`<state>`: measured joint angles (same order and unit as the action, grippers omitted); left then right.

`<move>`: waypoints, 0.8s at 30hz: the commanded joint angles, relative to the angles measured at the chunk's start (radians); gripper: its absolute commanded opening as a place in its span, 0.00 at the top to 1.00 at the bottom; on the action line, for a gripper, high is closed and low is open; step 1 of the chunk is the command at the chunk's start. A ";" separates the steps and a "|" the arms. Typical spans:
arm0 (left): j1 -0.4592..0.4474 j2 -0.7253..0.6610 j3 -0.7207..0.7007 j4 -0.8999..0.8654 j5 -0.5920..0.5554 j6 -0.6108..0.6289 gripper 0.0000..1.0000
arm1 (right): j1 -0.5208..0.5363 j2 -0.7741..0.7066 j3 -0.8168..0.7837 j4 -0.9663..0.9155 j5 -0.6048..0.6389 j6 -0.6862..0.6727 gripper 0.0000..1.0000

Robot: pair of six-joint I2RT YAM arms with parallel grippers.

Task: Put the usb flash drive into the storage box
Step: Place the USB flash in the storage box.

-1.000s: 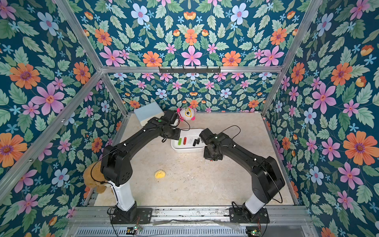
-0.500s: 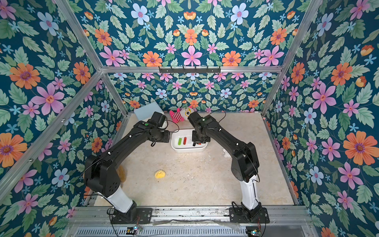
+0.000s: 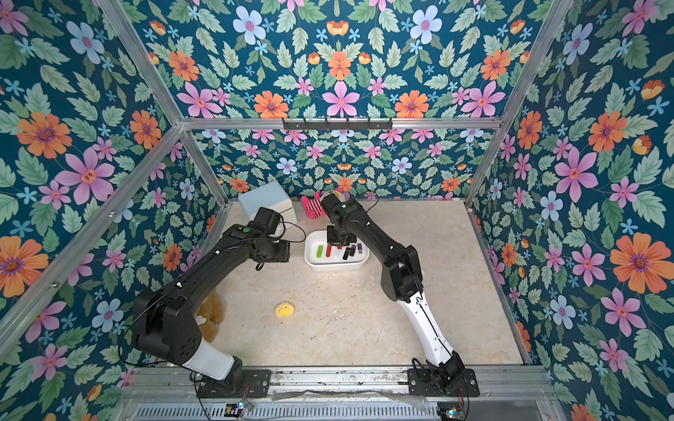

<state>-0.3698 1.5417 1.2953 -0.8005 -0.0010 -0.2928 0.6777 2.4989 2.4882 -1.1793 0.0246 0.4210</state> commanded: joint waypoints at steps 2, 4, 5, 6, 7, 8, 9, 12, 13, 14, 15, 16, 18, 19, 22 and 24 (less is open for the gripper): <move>0.010 -0.018 -0.011 0.009 -0.001 -0.005 0.38 | 0.000 0.031 0.023 0.000 -0.024 -0.012 1.00; 0.013 -0.023 -0.016 0.008 -0.001 -0.005 0.38 | -0.003 0.044 0.027 0.019 -0.030 -0.015 1.00; 0.014 -0.025 -0.019 0.010 0.001 -0.004 0.38 | -0.003 0.050 0.028 0.029 -0.034 -0.014 1.00; 0.015 -0.026 -0.021 0.010 0.001 -0.004 0.38 | -0.005 0.055 0.033 0.036 -0.037 -0.013 1.00; 0.017 -0.026 -0.023 0.010 0.001 -0.003 0.38 | -0.007 0.060 0.037 0.040 -0.041 -0.013 1.00; 0.017 -0.026 -0.025 0.012 0.001 -0.004 0.38 | -0.006 0.065 0.041 0.049 -0.043 -0.011 1.00; 0.018 -0.027 -0.029 0.013 0.001 -0.003 0.38 | -0.009 0.073 0.047 0.052 -0.045 -0.010 1.00; 0.021 -0.029 -0.035 0.016 0.002 -0.005 0.38 | -0.014 0.087 0.048 0.075 -0.056 -0.005 1.00; 0.021 -0.031 -0.037 0.016 0.002 -0.004 0.38 | -0.016 0.091 0.048 0.082 -0.061 -0.006 1.00; 0.022 -0.032 -0.041 0.018 0.002 -0.004 0.38 | -0.017 0.098 0.050 0.087 -0.066 -0.005 1.00; 0.023 -0.035 -0.043 0.017 0.002 -0.004 0.38 | -0.018 0.105 0.054 0.095 -0.067 -0.006 1.00; 0.024 -0.035 -0.043 0.017 0.001 -0.003 0.38 | -0.017 0.108 0.054 0.104 -0.070 -0.011 1.00; 0.027 -0.038 -0.049 0.020 0.002 -0.002 0.38 | -0.020 0.122 0.065 0.113 -0.069 -0.012 1.00; 0.028 -0.038 -0.050 0.019 0.001 -0.003 0.38 | -0.019 0.127 0.070 0.117 -0.068 -0.016 1.00; 0.031 -0.043 -0.056 0.020 0.001 -0.001 0.38 | -0.020 0.139 0.077 0.131 -0.066 -0.019 1.00; 0.034 -0.046 -0.059 0.021 0.002 0.000 0.38 | -0.020 0.144 0.079 0.134 -0.063 -0.021 1.00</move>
<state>-0.3405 1.5047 1.2377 -0.7807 0.0006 -0.2928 0.6571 2.6369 2.5591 -1.0626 -0.0422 0.4175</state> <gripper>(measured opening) 0.620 0.154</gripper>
